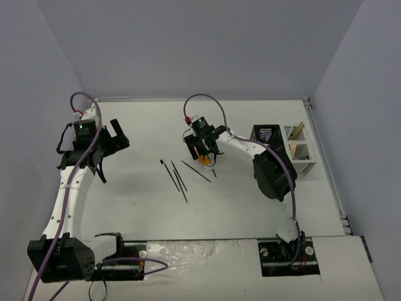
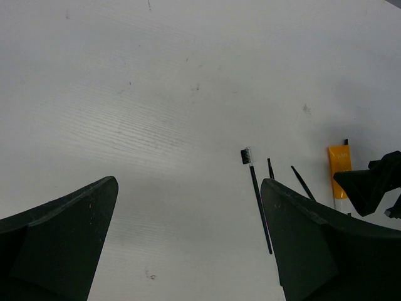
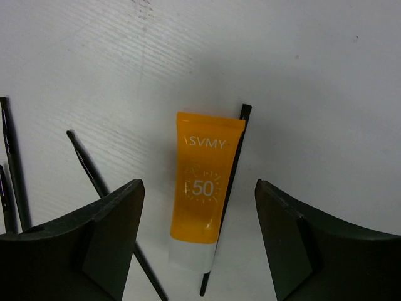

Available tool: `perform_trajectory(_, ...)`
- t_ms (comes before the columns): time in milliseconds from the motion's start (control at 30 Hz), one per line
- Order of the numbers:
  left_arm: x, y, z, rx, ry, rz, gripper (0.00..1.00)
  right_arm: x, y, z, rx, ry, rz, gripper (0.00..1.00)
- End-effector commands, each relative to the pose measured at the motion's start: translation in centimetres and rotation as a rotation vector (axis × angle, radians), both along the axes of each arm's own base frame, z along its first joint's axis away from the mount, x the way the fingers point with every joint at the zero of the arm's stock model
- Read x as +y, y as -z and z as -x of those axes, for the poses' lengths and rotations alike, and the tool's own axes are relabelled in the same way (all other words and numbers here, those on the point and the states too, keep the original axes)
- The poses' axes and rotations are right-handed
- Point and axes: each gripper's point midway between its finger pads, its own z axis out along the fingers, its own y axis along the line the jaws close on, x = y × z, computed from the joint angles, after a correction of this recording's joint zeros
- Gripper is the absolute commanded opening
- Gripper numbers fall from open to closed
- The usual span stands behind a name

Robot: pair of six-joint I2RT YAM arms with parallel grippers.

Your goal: Organize the makeup

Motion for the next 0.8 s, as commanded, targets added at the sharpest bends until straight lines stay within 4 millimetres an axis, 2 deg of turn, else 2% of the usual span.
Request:
perform_trajectory(0, 0.3, -2.5, -1.0, -0.082, -0.010, 0.002, 0.97, 0.6, -0.8, -1.1, -0.030, 0.036, 0.004, 0.68)
perform_trajectory(300, 0.2, -2.4, -1.0, -0.078, -0.009, 0.004, 0.97, 0.9, 1.0, -0.9, -0.002, 0.032, 0.018, 0.67)
perform_trajectory(767, 0.2, -2.4, -1.0, -0.078, -0.007, 0.007, 0.97, 2.3, -0.1, -0.2, -0.048, 0.011, 0.041, 0.58)
